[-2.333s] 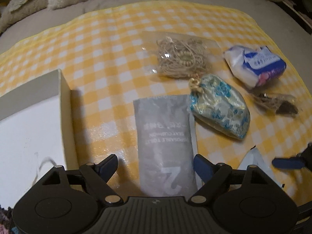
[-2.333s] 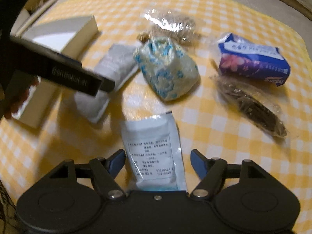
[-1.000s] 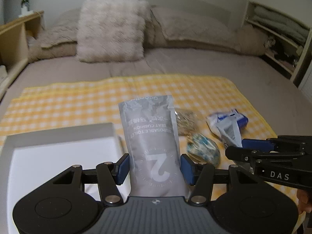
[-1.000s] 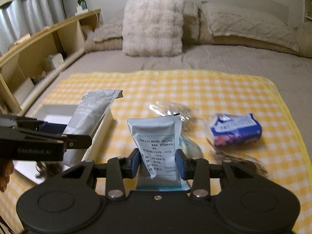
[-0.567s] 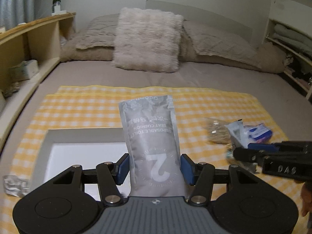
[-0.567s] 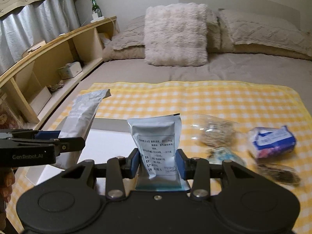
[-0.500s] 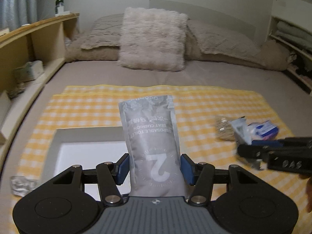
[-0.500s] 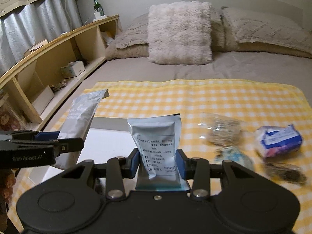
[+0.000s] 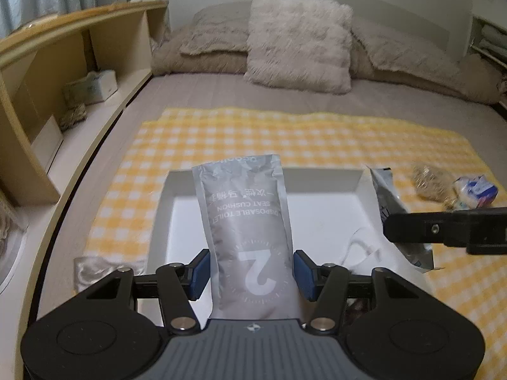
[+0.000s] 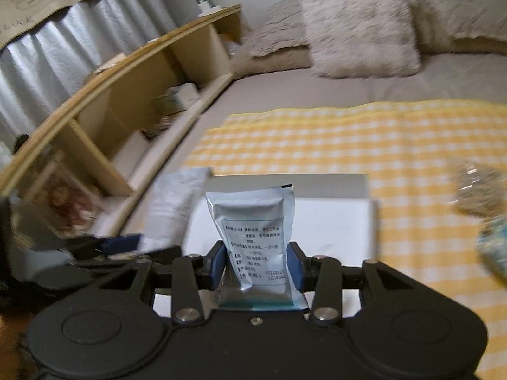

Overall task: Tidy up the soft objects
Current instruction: 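Carry both packets into the white box and open both tools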

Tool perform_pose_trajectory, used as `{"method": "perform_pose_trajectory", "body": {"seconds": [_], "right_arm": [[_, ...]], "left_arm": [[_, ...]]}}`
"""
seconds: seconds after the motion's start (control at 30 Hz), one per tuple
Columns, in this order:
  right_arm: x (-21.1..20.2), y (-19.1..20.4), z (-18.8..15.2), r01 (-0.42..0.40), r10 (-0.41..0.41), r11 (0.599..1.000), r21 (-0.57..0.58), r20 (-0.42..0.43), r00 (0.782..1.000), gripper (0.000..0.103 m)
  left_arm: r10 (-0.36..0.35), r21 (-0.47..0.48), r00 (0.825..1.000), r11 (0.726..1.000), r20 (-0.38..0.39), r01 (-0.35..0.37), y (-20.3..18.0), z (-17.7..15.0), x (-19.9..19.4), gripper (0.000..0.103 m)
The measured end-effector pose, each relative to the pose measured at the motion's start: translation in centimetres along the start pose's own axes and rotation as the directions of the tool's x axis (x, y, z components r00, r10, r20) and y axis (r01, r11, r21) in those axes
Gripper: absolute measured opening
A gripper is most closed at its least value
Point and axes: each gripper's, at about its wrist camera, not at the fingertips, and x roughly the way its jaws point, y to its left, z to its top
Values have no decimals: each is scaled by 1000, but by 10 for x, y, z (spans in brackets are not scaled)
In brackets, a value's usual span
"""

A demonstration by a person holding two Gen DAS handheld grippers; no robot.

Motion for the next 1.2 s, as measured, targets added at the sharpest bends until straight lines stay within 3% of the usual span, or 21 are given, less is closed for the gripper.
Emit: {"method": "perform_pose_trajectory", "body": {"seconds": [0.27, 0.5, 0.67, 0.73, 1.0, 1.2], "right_arm": [[40, 22, -10, -116, 129, 984, 134, -92, 987, 43], [78, 25, -25, -123, 169, 958, 259, -162, 972, 45], [93, 42, -28, -92, 129, 977, 195, -183, 975, 53], [95, 49, -26, -73, 101, 985, 154, -186, 977, 76], [83, 48, -21, -105, 126, 989, 102, -219, 968, 77], [71, 44, -18, -84, 98, 994, 67, -248, 964, 77]], "left_arm": [[24, 14, 993, 1000, -120, -22, 31, -19, 19, 57], [47, 32, 982, 999, -185, -42, 43, -29, 32, 57], [46, 27, 979, 999, -199, -41, 47, -30, 38, 57], [50, 42, 977, 998, -210, -42, 45, -32, 40, 57], [64, 62, 972, 997, -226, -51, 45, -37, 47, 60], [42, 23, 974, 999, -224, -38, 44, -34, 43, 75]]}}
